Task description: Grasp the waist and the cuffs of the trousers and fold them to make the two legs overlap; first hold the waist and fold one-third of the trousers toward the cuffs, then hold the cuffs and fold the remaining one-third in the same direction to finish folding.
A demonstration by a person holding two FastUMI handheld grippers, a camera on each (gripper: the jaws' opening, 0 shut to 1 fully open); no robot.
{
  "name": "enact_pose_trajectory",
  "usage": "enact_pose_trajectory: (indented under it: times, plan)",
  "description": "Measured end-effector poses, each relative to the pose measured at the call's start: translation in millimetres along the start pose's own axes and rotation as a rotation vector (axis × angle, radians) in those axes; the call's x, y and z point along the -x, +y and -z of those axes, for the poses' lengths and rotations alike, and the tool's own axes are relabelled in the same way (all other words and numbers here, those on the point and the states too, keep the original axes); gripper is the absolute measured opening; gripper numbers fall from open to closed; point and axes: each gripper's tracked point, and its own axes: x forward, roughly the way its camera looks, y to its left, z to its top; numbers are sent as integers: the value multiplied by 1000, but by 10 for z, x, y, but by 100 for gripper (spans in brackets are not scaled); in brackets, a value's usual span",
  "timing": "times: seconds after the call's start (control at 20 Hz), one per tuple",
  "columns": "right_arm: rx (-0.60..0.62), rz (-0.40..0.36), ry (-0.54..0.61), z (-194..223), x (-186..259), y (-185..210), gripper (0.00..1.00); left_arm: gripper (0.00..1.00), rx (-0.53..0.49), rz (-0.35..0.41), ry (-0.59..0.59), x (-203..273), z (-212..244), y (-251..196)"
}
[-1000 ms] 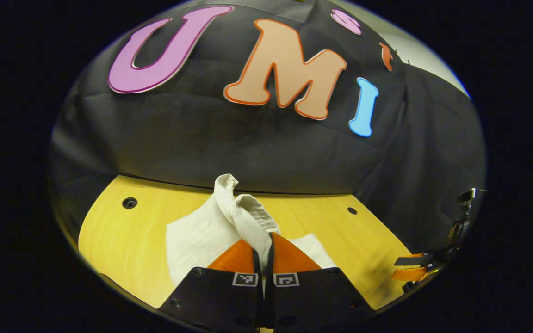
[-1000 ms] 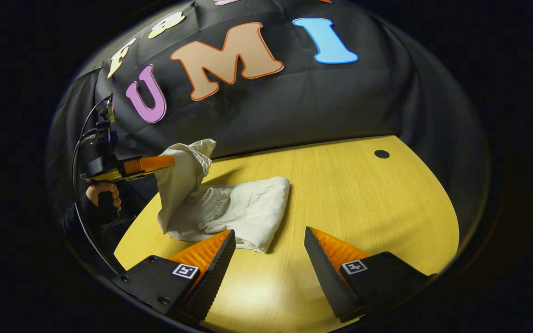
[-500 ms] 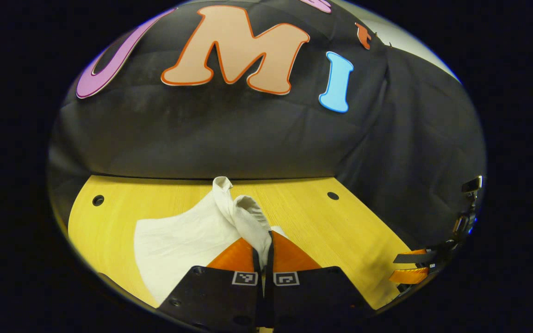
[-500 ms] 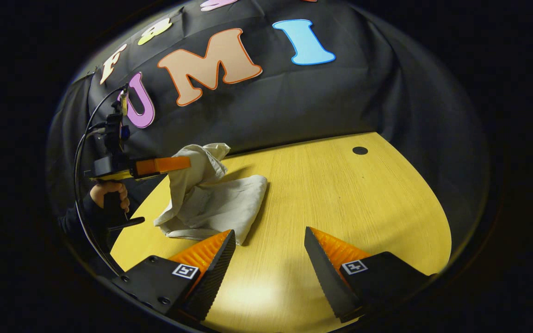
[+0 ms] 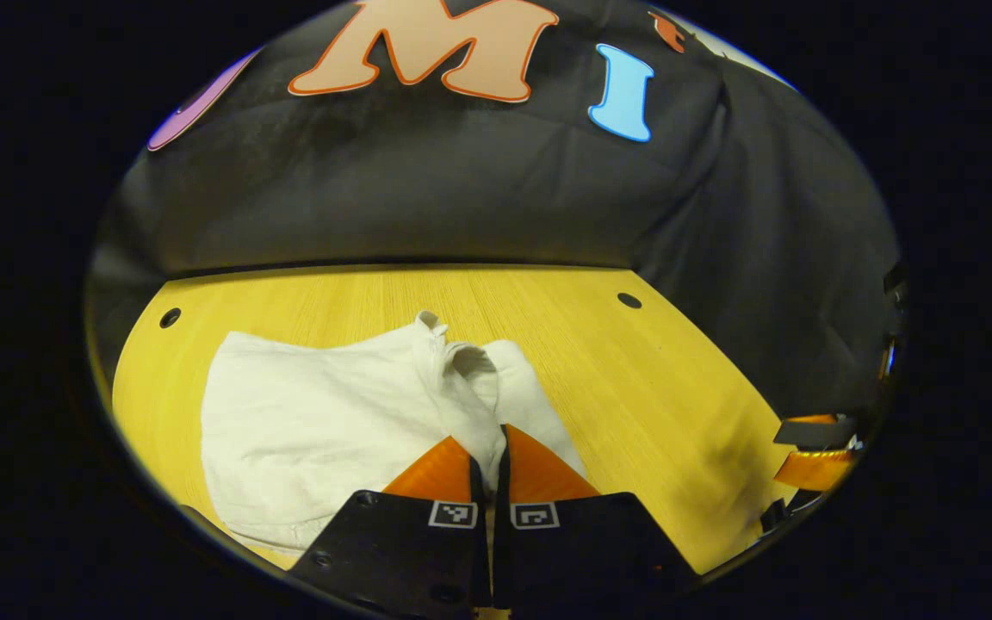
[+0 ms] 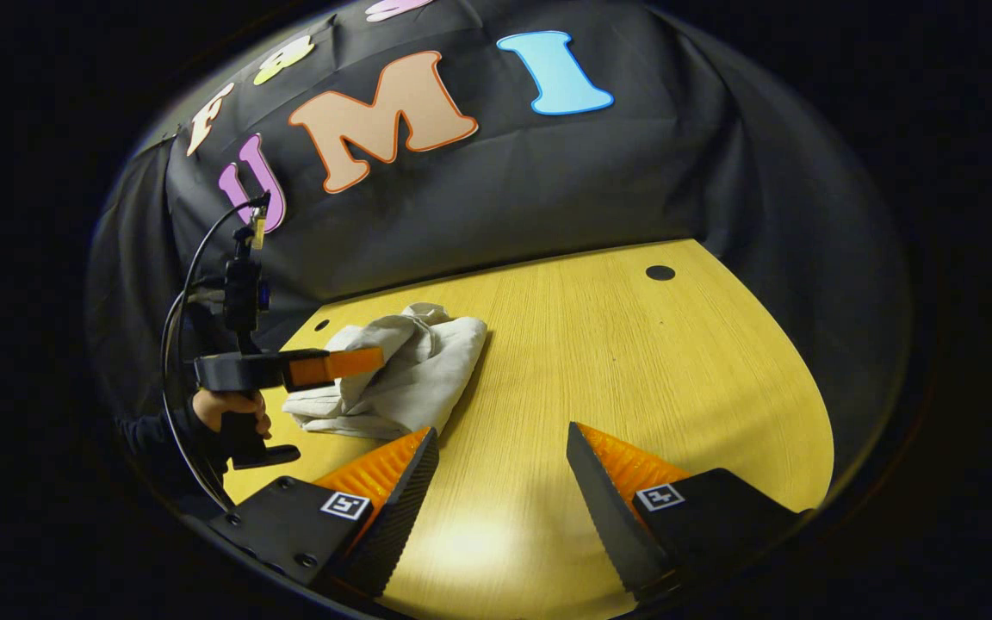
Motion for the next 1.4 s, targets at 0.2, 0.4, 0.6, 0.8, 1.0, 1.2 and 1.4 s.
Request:
enact_pose_trajectory:
  times: [0.2, 0.4, 0.6, 0.8, 1.0, 1.2, 1.4]
  plan:
    - [8, -49, 10, 8, -38, 88, 96, 14, -46, -15, 21, 102, 310, -35]
    - [23, -84, -30, -152, -53, 407, 96, 79, -63, -27, 10, 283, 320, -45]
    - [95, -35, -126, -376, 28, 681, 96, 94, -95, -98, -150, 813, -102, 208]
    - [170, 39, -294, -733, 256, 1130, 96, 94, -122, -178, -285, 1543, -446, 686]
    - [168, 63, -420, -937, 468, 1673, 96, 94, -127, -251, -390, 2322, -714, 1200]
    - [195, 105, -490, -1001, 697, 2008, 96, 94, -105, -285, -477, 2768, -821, 1454]
    - [232, 85, -572, -1108, 909, 2348, 96, 94, -103, -337, -528, 3069, -900, 1696]
